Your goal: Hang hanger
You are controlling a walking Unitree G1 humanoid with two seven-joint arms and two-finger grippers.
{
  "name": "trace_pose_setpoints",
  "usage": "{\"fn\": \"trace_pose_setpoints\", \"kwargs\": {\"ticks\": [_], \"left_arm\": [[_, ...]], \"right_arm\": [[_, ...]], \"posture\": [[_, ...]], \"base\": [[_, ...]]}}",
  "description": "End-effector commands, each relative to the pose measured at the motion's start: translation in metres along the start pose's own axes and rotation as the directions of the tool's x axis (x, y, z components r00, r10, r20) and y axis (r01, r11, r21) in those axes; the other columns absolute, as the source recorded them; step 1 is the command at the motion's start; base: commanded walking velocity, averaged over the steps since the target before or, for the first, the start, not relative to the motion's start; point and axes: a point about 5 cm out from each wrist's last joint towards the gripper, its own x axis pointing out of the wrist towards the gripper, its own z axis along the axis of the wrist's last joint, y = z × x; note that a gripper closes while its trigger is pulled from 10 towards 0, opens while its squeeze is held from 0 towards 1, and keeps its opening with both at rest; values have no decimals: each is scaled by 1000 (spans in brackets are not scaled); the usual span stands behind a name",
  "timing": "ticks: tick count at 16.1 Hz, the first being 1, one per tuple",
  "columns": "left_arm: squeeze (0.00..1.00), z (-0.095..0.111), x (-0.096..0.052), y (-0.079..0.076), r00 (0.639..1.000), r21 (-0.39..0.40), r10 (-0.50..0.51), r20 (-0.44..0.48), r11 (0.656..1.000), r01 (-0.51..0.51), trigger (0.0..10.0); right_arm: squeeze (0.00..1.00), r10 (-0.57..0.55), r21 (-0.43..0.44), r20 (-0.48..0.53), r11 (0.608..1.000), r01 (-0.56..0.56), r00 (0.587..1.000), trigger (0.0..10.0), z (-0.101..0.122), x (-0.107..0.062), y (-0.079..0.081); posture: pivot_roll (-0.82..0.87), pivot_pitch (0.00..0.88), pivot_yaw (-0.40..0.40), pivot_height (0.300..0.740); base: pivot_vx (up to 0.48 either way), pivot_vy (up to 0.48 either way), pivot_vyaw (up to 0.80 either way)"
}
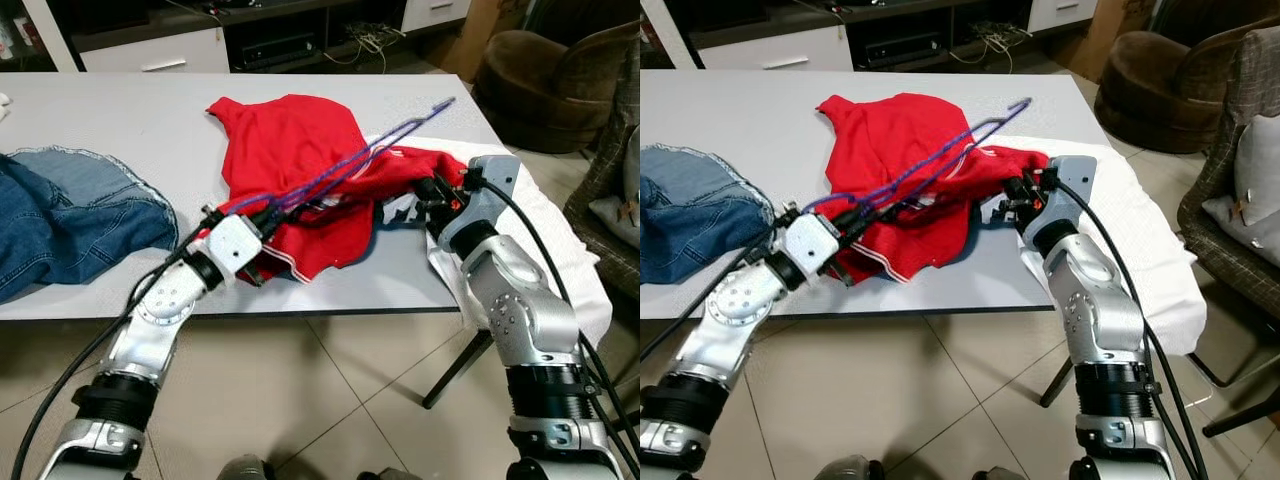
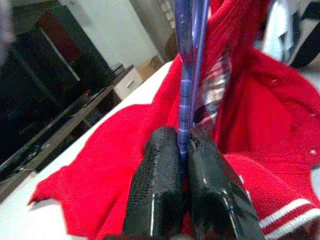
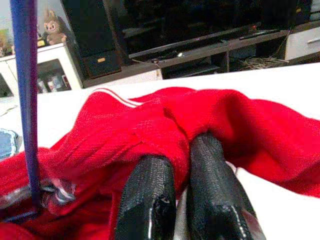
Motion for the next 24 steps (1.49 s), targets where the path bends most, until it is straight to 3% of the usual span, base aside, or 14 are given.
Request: {"fn": "trace_pose_setpoints", "kwargs": {"ticks": [1, 4, 5, 6, 7, 10, 16, 21, 24], "left_arm": [[0, -7, -4, 6, 998, 21, 6, -63, 1000, -5, 10000], [0, -6, -9, 17, 994, 83, -53, -93, 995, 61, 10000], [0, -1, -16, 22, 980, 141, -179, -91, 971, 191, 10000], [0, 0, -19, 24, 973, 156, -207, -99, 963, 221, 10000], [0, 0, -21, 33, 968, 181, -224, -112, 953, 241, 10000], [0, 2, -21, 40, 960, 202, -234, -154, 944, 262, 10000], [0, -7, -23, 62, 937, 256, -179, -299, 931, 260, 10000], [0, -7, -9, 75, 905, 341, -116, -409, 900, 269, 10000], [0, -4, 0, 85, 917, 359, 15, -398, 922, 141, 10000]], "right_arm": [[0, -16, -9, 50, 1000, 16, 999, 10000, 17, 0, -5], [0, -49, -18, 75, 999, 51, 996, 10000, 30, 1, -16], [0, -71, -38, 95, 996, 74, 993, 10000, 42, 3, -24], [0, -73, -44, 100, 996, 78, 992, 10000, 45, 4, -25], [0, -73, -52, 110, 996, 79, 991, 10000, 51, 6, -26], [0, -75, -44, 121, 996, 80, 990, 10000, 54, 8, -24], [0, -127, -44, 169, 990, 136, 977, 10000, 62, 5, -33], [0, -49, -43, 241, 997, 61, 969, 10000, 77, 5, -19], [0, -43, -79, 228, 995, 62, 973, 10000, 76, 3, -17]], "posture": [[80, 40, -9, 740], [82, 42, -12, 740], [79, 44, -18, 740], [79, 43, -20, 740], [79, 43, -20, 740], [79, 42, -23, 740], [80, 44, -24, 740], [72, 36, -21, 740], [65, 36, -15, 740]], "base": [[0, 0, 0], [0, 0, 0], [0, 0, 0], [0, 0, 0], [0, 0, 0], [0, 0, 0], [0, 0, 0], [0, 0, 0], [0, 0, 0]]}}
